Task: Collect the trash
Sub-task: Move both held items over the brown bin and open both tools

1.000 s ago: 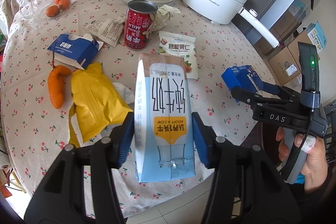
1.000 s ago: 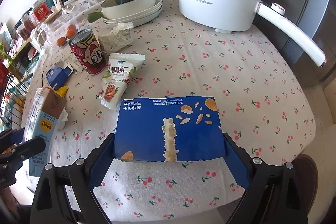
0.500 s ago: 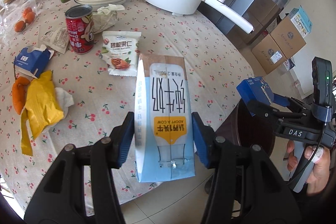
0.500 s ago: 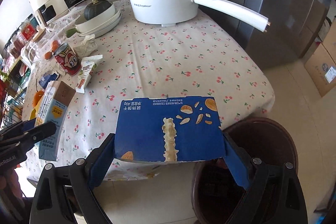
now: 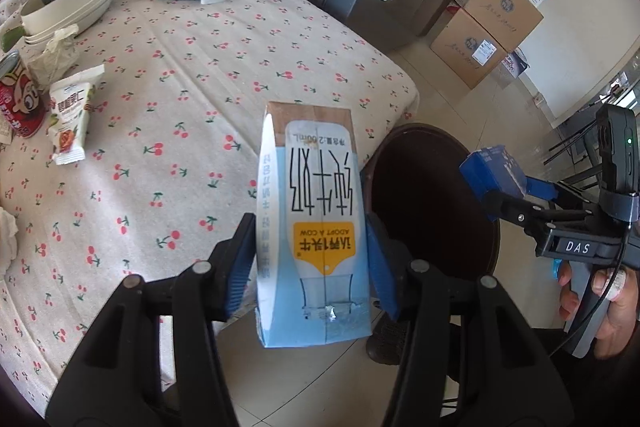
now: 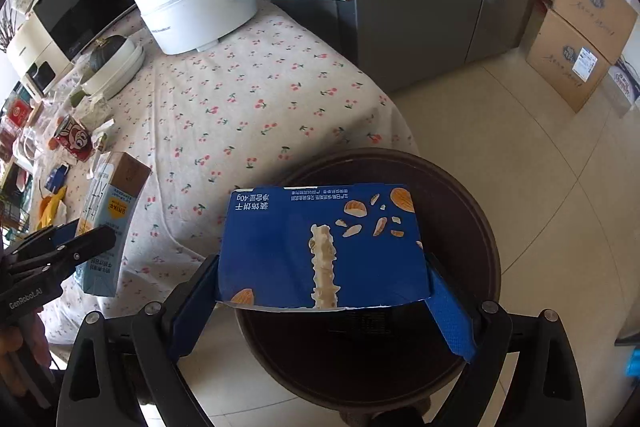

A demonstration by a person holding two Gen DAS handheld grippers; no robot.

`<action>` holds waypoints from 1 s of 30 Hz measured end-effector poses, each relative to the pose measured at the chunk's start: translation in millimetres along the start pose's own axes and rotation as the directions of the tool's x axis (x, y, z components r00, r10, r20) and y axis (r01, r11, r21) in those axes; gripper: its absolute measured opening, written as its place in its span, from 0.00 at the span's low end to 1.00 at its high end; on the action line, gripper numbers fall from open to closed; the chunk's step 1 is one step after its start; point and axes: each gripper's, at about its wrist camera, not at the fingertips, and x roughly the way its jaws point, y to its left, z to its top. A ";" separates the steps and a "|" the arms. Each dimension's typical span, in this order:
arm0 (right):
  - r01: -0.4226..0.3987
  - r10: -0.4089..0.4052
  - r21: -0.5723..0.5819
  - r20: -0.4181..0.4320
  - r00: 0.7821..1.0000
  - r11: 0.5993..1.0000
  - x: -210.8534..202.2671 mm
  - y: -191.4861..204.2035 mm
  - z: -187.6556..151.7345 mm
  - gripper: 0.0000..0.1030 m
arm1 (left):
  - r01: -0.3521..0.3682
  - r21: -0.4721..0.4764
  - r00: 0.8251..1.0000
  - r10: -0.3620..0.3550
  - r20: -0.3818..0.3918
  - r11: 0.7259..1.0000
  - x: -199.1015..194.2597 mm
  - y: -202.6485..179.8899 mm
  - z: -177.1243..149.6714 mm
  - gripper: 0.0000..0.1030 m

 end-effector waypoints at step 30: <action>0.090 -0.084 0.076 -0.075 0.994 0.993 20.0 -83.1 -35.8 0.94 | 0.045 0.175 0.999 -0.049 0.017 0.984 65.6 -74.9 5.2 0.91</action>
